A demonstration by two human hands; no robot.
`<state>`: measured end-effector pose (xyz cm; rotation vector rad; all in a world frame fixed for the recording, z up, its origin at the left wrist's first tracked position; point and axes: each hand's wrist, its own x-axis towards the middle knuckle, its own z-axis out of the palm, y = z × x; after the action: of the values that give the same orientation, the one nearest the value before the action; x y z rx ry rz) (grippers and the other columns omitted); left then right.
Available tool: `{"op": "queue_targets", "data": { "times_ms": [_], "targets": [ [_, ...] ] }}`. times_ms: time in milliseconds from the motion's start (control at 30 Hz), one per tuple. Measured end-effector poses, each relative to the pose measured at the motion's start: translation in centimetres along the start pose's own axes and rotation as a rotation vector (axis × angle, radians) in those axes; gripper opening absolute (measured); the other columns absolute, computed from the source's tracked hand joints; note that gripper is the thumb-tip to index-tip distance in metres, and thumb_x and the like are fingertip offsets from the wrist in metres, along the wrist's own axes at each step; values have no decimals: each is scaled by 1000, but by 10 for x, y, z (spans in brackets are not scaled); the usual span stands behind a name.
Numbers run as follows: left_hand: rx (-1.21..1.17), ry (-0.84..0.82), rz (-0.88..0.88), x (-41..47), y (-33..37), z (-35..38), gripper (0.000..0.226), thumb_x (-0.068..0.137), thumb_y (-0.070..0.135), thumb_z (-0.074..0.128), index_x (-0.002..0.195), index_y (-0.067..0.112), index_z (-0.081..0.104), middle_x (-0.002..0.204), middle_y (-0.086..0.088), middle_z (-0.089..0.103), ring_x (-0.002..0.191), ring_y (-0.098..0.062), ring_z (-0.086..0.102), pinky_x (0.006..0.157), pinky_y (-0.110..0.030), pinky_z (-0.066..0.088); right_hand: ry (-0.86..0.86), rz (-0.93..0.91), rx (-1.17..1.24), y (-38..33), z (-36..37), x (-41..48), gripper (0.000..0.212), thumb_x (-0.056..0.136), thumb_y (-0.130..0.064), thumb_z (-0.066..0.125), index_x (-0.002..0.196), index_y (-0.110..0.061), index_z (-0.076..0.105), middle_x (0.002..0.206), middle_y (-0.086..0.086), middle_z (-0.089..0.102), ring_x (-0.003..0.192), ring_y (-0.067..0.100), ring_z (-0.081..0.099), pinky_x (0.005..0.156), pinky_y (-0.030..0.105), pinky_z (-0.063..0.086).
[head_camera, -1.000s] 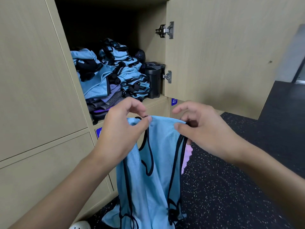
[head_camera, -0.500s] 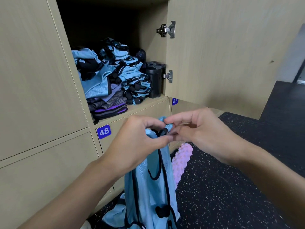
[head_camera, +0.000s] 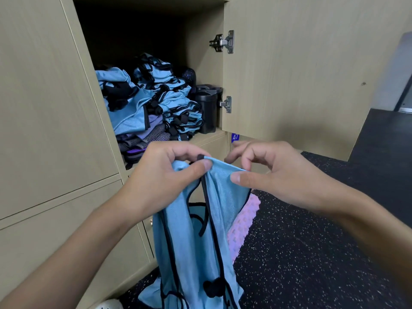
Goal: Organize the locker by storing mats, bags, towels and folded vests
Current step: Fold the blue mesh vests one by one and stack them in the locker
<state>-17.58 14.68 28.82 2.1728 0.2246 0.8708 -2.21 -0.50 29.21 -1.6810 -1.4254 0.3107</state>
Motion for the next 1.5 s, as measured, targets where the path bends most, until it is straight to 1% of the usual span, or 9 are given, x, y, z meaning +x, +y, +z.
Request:
{"op": "queue_targets", "data": {
  "times_ms": [133, 267, 467, 633, 900, 1100, 1267, 1367, 1500],
  "targets": [
    [-58, 28, 12, 2, 3, -5, 9, 86, 14, 71, 82, 22, 74, 76, 4, 73, 66, 3, 59, 66, -9, 45, -1, -7, 93, -3, 0, 0, 18, 84, -11, 74, 76, -14, 58, 73, 3, 63, 68, 13, 55, 67, 28, 45],
    [-112, 40, -5, 3, 5, -9, 6, 85, 18, 69, 82, 21, 73, 75, 12, 74, 69, 4, 63, 71, -9, 46, 7, -14, -15, -4, 1, 0, 16, 90, -18, 68, 78, -8, 65, 67, -5, 56, 57, 5, 44, 56, 17, 36],
    [15, 8, -83, 8, 2, -15, 8, 83, 20, 76, 90, 24, 75, 87, 17, 75, 82, 6, 66, 80, -9, 48, 265, -70, 124, -8, -2, 1, 20, 90, -15, 65, 76, -5, 54, 64, 6, 51, 57, 8, 40, 53, 20, 34],
    [154, -169, -165, 9, -8, -21, 23, 92, 18, 69, 113, 26, 73, 107, 16, 74, 107, 5, 64, 102, -24, 46, 175, -87, 187, -14, -1, -3, 9, 89, -7, 65, 84, -11, 72, 77, 4, 73, 64, 1, 58, 62, 14, 47],
    [89, -30, 24, 6, -3, -2, 23, 95, 12, 63, 108, 26, 75, 109, 14, 69, 105, 7, 61, 96, -14, 44, -117, -81, 180, -19, 13, -7, 8, 82, -18, 71, 81, -25, 76, 84, 5, 70, 71, 1, 58, 65, 16, 47],
    [-35, -92, 87, 4, 6, -1, 24, 93, 9, 63, 107, 24, 75, 101, 18, 73, 101, 4, 65, 88, -11, 45, -7, -95, 119, -6, 22, -2, 9, 85, -14, 72, 85, -22, 77, 129, -13, 57, 121, -5, 51, 97, 12, 41],
    [-95, -37, 72, 3, 3, -2, 27, 91, 8, 69, 104, 30, 71, 89, 7, 76, 84, -6, 70, 76, -26, 55, 95, -57, 199, -7, 25, -2, 11, 88, -10, 68, 81, -14, 75, 79, -2, 68, 72, -1, 58, 69, 13, 43],
    [-124, -18, 79, 4, -1, -4, 24, 89, 10, 63, 98, 32, 59, 85, 0, 69, 77, -26, 65, 70, -42, 52, 215, -61, 221, -7, 26, -1, 9, 88, -9, 69, 82, -13, 75, 76, 1, 67, 67, 2, 54, 65, 17, 44],
    [-41, 11, 92, 3, 0, -8, 13, 86, 16, 59, 78, 23, 67, 77, -1, 65, 65, -26, 51, 58, -31, 40, 374, -52, 267, -11, 25, 0, 12, 86, -12, 72, 76, -18, 74, 72, 7, 66, 65, 6, 52, 63, 23, 44]
  ]
}}
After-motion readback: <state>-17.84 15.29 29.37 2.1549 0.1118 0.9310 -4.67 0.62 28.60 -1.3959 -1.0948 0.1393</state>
